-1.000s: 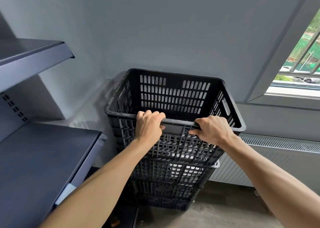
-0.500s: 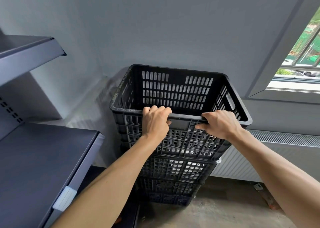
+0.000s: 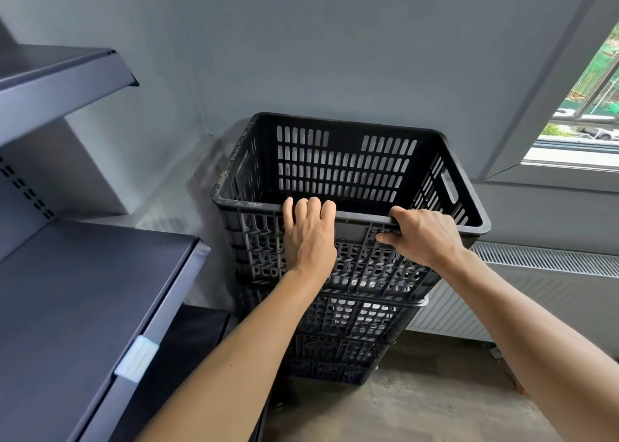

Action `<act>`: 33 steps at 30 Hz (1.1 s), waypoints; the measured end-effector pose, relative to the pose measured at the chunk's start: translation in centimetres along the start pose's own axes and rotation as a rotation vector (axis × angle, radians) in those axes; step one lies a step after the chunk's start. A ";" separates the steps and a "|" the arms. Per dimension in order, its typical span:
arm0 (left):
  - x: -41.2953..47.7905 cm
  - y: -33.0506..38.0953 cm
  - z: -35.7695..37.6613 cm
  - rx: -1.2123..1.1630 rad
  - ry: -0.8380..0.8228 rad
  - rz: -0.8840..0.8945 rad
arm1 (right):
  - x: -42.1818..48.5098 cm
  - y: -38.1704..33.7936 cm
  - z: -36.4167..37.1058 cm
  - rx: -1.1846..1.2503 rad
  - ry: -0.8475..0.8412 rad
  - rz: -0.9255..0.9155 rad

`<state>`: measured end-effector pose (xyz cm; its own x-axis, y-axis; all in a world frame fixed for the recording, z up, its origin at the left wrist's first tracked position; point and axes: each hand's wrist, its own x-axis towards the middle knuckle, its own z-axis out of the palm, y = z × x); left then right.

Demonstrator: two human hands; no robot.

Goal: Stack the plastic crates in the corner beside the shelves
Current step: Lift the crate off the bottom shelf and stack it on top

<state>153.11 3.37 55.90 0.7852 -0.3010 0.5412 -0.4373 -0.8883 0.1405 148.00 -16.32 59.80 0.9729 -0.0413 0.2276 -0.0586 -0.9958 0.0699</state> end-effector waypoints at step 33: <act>1.3 -2.3 -1.5 -0.017 -0.092 0.055 | -1.1 -0.3 -0.5 0.139 0.009 -0.020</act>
<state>154.48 5.50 57.52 0.7962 -0.3807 0.4702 -0.4878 -0.8637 0.1267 146.84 -15.98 59.97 0.9714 -0.0208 0.2364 -0.0066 -0.9981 -0.0607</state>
